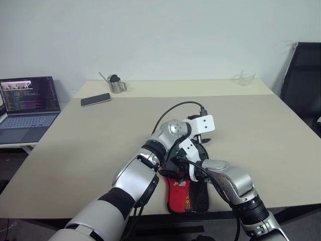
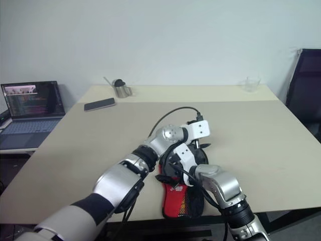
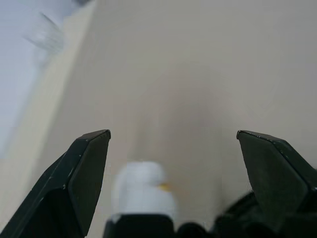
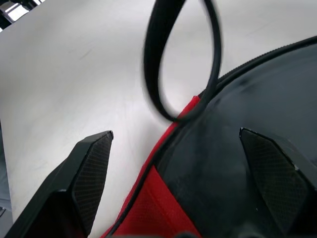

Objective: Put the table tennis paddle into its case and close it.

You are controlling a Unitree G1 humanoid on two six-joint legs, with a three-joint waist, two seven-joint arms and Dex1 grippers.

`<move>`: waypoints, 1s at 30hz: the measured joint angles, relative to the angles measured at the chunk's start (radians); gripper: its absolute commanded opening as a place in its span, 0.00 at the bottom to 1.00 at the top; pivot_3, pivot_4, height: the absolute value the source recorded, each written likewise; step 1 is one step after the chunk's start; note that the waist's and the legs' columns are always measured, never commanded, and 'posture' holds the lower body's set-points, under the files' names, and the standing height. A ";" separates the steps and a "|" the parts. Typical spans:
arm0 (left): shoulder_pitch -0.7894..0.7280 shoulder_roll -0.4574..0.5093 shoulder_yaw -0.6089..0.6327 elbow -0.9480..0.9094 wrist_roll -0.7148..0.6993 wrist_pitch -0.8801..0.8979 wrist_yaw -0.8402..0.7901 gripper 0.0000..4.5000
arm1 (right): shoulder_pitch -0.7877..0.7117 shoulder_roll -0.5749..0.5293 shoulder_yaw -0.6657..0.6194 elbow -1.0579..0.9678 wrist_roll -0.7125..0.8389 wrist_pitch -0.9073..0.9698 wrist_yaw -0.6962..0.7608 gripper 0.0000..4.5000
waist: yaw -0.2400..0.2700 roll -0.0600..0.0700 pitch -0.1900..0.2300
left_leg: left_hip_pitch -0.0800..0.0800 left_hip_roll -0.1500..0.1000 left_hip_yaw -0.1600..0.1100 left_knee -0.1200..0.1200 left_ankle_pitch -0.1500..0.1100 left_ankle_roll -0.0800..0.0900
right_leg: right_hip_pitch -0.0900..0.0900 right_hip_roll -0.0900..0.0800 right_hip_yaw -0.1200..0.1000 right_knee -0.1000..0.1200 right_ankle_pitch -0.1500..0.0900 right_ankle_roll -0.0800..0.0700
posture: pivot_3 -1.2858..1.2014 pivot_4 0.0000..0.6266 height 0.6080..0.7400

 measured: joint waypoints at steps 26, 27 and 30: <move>-0.003 0.195 0.054 -0.022 -0.056 -0.053 -0.032 1.00 | 0.000 0.004 0.005 0.009 0.000 -0.011 0.002 1.00 | -0.002 0.001 -0.001 | 0.000 0.001 0.000 0.000 0.000 0.000 | -0.001 0.000 0.000 0.001 0.001 -0.001 | 0.52 0.24 1.00; 0.001 0.216 0.076 -0.039 -0.084 -0.063 -0.067 1.00 | 0.001 0.004 0.005 0.009 0.000 -0.011 0.002 1.00 | -0.002 0.001 -0.001 | 0.000 0.001 0.000 0.000 0.000 0.000 | -0.001 0.000 0.000 0.000 0.001 -0.001 | 0.52 0.24 1.00; 0.016 0.285 0.139 -0.086 -0.168 -0.063 -0.162 1.00 | 0.002 0.004 0.006 0.009 0.000 -0.011 0.003 1.00 | -0.003 0.002 -0.001 | 0.000 0.001 0.000 0.000 0.000 0.000 | -0.001 0.000 0.001 0.001 0.001 -0.001 | 0.52 0.24 1.00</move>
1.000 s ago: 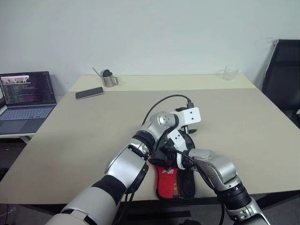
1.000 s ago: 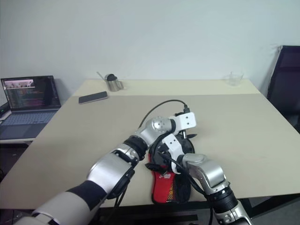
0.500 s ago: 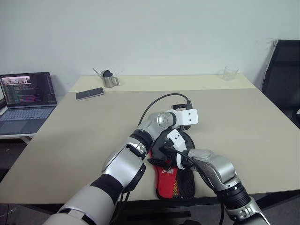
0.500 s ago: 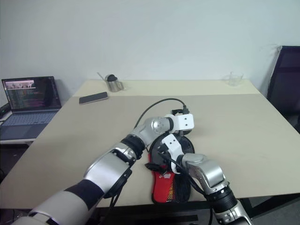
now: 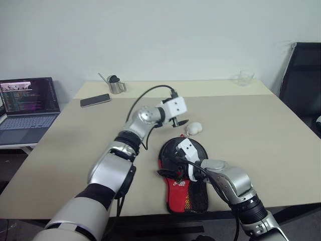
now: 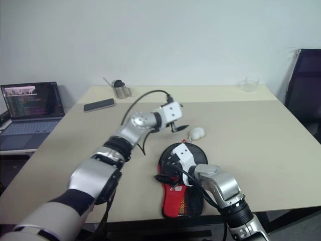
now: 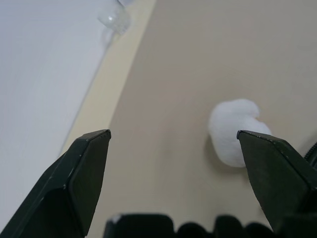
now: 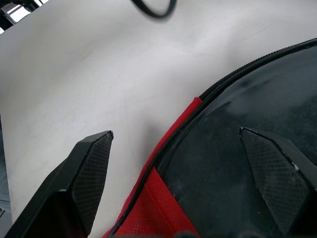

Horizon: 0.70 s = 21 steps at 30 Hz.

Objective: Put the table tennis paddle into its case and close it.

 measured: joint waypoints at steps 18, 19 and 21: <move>0.532 0.253 0.196 -0.818 -0.488 0.699 -0.461 1.00 | 0.010 -0.019 0.006 -0.015 0.000 0.000 0.001 1.00 | 0.004 0.003 -0.004 | 0.000 0.000 -0.003 0.000 -0.001 0.000 | 0.001 0.000 0.003 -0.001 0.000 -0.001 | 0.52 0.24 1.00; 0.554 0.239 0.183 -0.839 -0.479 0.703 -0.431 1.00 | 0.011 -0.021 0.004 -0.015 0.000 0.000 0.001 1.00 | 0.007 0.002 -0.004 | 0.000 0.000 -0.003 0.000 -0.001 0.000 | 0.001 0.000 0.002 -0.001 0.000 -0.001 | 0.52 0.24 1.00; 0.585 0.206 0.161 -0.877 -0.472 0.705 -0.385 1.00 | 0.012 -0.022 0.004 -0.015 0.000 0.000 0.001 1.00 | 0.009 0.002 -0.004 | 0.000 0.000 -0.003 0.000 -0.001 0.000 | 0.002 -0.001 0.002 -0.001 0.000 -0.001 | 0.52 0.24 1.00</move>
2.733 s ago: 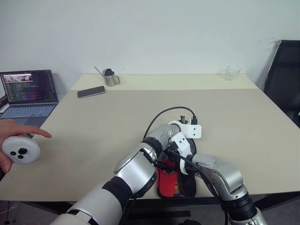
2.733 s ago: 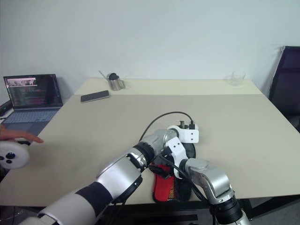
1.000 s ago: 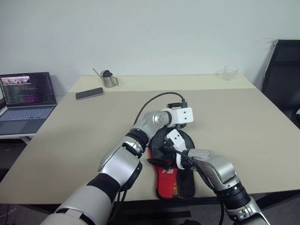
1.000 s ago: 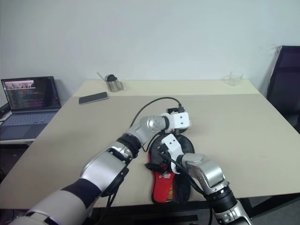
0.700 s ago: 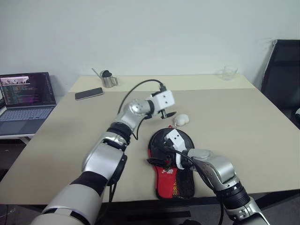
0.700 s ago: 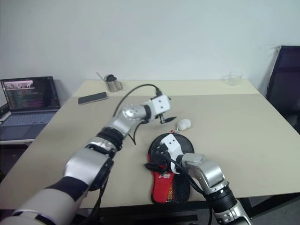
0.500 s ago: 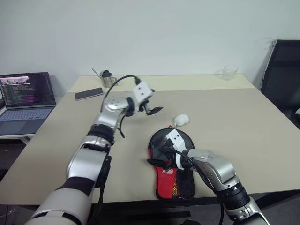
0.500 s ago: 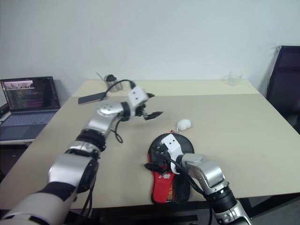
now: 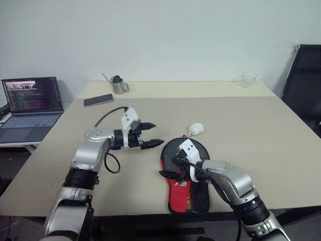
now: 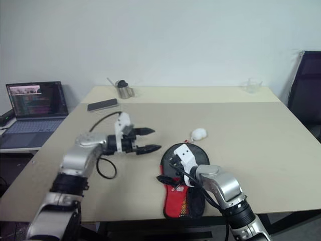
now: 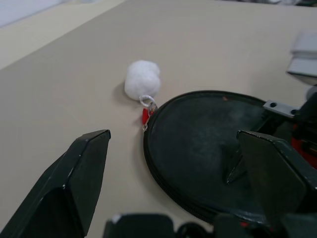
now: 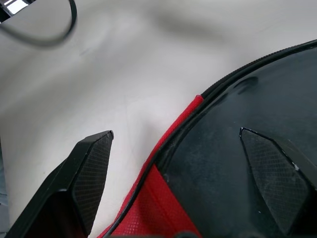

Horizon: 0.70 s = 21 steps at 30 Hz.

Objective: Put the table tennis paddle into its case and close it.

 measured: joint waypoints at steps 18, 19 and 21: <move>0.024 -0.064 -0.008 -0.062 -0.054 0.020 0.108 1.00 | 0.073 -0.381 -0.061 -0.253 0.070 0.084 0.164 1.00 | 0.011 0.001 0.003 | -0.004 -0.001 0.000 0.000 0.000 0.000 | -0.001 -0.001 -0.001 -0.004 0.000 0.000 | 0.52 0.24 1.00; 0.024 -0.072 -0.010 -0.061 -0.054 0.019 0.109 1.00 | 0.085 -0.427 -0.086 -0.269 0.082 0.087 0.184 1.00 | 0.012 0.000 0.004 | -0.004 -0.001 0.000 0.000 0.000 0.000 | -0.001 -0.001 -0.001 -0.004 0.000 0.001 | 0.52 0.24 1.00; 0.024 -0.099 -0.015 -0.061 -0.053 0.018 0.120 1.00 | 0.096 -0.487 -0.144 -0.290 0.106 0.087 0.216 1.00 | 0.016 0.000 0.004 | -0.004 -0.001 0.001 0.000 0.000 0.001 | -0.001 -0.001 -0.001 -0.004 0.000 0.001 | 0.52 0.24 1.00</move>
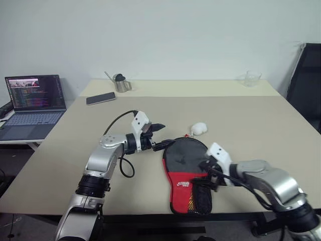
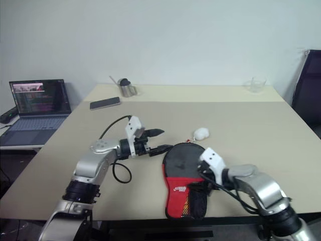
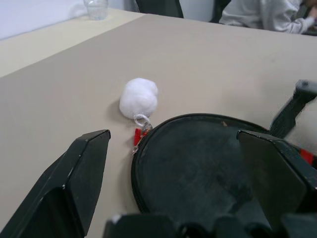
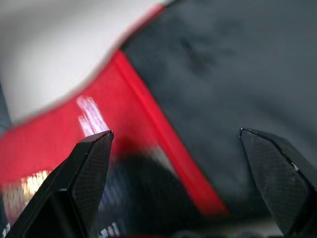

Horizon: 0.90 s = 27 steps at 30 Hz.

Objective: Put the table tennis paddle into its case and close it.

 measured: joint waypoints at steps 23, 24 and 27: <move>-0.013 -0.260 -0.154 0.293 0.200 -0.133 0.246 1.00 | -0.610 0.454 -0.321 0.945 -0.117 -0.313 -0.603 1.00 | 0.004 0.003 0.001 | 0.001 0.000 0.003 -0.001 0.001 -0.001 | -0.001 -0.001 0.003 0.001 0.001 -0.001 | 0.52 0.24 1.00; -0.009 -0.258 -0.155 0.287 0.200 -0.132 0.244 1.00 | -0.621 0.462 -0.335 1.011 -0.117 -0.333 -0.622 1.00 | 0.004 0.003 0.001 | 0.001 0.000 0.003 -0.001 0.000 -0.001 | -0.002 -0.001 0.003 0.001 0.001 -0.001 | 0.52 0.24 1.00; 0.008 -0.246 -0.152 0.256 0.198 -0.116 0.238 1.00 | -0.660 0.484 -0.362 1.212 -0.127 -0.412 -0.666 1.00 | -0.001 0.004 0.001 | 0.001 0.000 0.004 -0.001 0.000 -0.001 | -0.002 -0.001 0.004 0.002 0.001 -0.001 | 0.52 0.24 1.00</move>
